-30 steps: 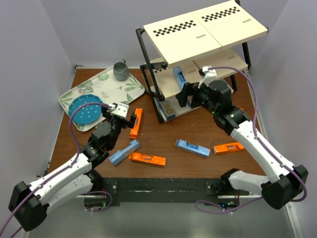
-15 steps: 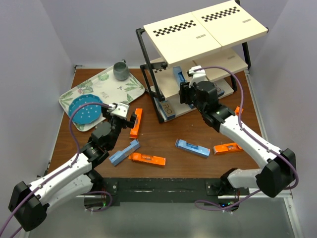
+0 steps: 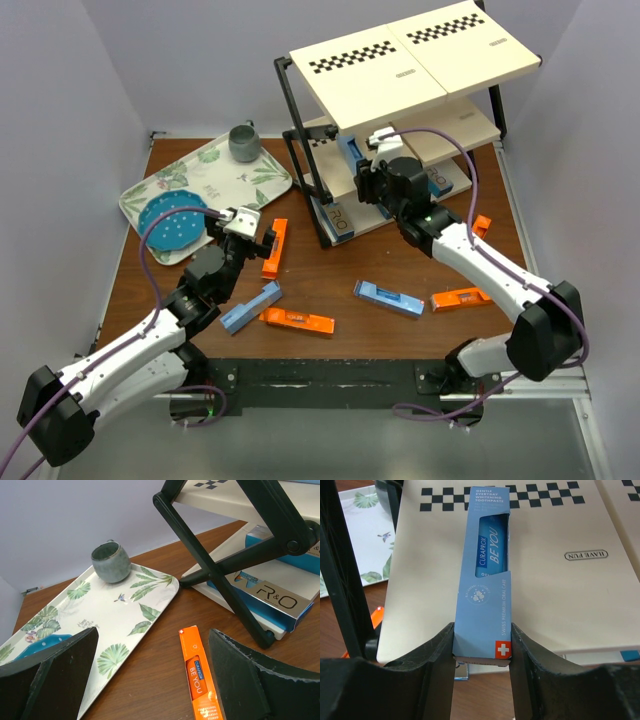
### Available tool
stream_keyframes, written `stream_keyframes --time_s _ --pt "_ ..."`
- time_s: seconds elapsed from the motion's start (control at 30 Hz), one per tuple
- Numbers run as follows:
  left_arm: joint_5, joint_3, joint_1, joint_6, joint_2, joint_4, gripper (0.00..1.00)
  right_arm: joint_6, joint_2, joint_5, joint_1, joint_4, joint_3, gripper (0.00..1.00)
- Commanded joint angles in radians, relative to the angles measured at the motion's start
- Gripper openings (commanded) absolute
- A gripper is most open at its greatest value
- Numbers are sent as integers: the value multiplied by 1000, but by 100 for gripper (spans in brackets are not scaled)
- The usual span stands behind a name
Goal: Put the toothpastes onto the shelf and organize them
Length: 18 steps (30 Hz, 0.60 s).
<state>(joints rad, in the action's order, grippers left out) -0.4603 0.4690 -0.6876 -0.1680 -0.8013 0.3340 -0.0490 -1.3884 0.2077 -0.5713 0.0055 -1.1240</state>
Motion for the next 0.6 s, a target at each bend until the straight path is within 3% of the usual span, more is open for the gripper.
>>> stream_keyframes --time_s 0.0,0.4,0.5,0.57 --pt "3 11 -1 -2 2 39 97 17 -40 -30 -6 59 -66 34" --pt "5 10 -1 -8 2 39 97 6 -49 -88 -6 65 -59 34" --pt "9 10 -1 -8 -1 39 97 3 -40 -79 -6 50 -57 43" --pt "12 10 -1 -7 -3 39 97 -3 -18 -68 -6 50 -48 54"
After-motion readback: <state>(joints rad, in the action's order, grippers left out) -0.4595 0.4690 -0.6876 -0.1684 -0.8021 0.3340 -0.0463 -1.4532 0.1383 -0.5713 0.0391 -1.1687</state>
